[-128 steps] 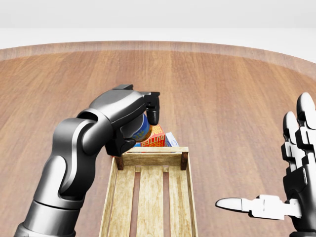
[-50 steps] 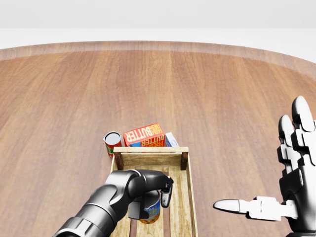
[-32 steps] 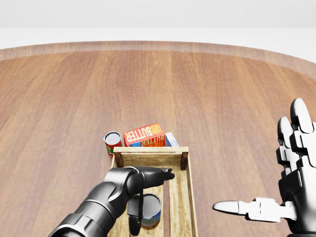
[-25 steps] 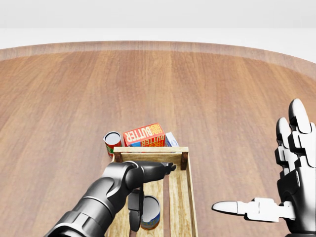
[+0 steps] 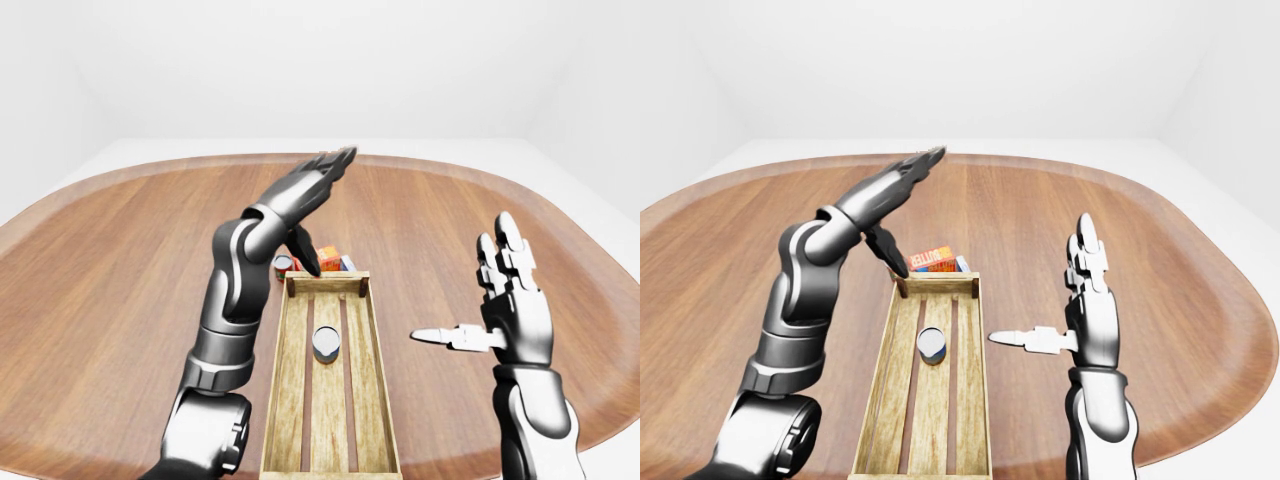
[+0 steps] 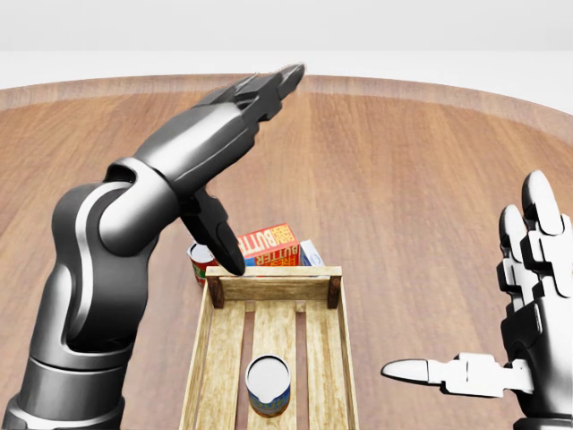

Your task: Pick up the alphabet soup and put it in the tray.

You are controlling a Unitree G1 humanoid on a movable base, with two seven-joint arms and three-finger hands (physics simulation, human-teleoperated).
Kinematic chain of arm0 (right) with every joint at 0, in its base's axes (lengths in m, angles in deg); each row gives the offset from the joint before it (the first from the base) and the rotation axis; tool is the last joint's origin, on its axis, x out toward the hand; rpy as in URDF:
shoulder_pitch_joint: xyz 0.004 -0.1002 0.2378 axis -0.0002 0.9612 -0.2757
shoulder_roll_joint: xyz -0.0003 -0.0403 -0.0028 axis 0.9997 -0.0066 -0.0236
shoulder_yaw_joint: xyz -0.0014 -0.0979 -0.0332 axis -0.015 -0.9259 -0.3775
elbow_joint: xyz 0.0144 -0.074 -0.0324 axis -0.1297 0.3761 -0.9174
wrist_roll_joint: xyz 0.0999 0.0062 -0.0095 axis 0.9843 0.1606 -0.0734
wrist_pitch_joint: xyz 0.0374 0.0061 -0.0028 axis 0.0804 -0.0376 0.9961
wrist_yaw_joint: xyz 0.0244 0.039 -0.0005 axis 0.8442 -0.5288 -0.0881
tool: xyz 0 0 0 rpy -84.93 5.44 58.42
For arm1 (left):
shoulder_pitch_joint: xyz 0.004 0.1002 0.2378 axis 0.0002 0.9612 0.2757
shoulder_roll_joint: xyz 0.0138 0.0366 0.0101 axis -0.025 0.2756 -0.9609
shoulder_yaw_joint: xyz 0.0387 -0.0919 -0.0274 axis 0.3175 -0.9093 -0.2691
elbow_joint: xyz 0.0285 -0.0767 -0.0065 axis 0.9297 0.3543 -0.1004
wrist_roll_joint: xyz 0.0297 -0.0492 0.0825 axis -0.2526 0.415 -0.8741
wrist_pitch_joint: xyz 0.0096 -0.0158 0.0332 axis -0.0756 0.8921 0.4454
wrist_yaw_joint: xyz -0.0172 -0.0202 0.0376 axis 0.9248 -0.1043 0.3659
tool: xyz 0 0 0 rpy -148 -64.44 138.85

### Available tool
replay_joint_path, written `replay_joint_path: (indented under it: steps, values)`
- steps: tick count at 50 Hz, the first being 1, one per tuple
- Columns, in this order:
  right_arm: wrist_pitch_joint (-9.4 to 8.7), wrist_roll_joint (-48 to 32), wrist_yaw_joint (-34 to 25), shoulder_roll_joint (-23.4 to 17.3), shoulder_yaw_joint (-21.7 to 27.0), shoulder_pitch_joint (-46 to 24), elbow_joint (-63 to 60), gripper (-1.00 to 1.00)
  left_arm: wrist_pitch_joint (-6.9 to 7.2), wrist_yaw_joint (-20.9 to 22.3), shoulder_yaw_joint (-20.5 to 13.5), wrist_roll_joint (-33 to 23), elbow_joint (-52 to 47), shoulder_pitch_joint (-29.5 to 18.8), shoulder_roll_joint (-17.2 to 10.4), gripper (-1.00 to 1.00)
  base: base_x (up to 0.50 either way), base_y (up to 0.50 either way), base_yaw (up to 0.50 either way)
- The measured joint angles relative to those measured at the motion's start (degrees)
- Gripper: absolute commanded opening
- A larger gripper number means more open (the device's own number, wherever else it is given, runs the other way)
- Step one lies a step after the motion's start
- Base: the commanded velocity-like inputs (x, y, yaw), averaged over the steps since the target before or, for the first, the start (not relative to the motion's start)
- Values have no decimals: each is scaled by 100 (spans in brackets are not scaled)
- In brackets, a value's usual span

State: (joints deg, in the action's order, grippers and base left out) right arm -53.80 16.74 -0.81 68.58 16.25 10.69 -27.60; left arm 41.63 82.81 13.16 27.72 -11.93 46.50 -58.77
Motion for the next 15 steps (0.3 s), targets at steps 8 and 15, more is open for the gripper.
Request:
replay_joint_path:
  steps: [8, 15]
  values:
    - [0, -50, 12, -5, -54, -24, -103, 98, 0, 0, -293, 447, -1310, 297, -400, 100, 0, 0, 0]
    - [0, -95, 24, -6, -116, -26, -188, 98, 0, 0, -531, 886, -1946, 934, -643, 100, 0, 0, 0]
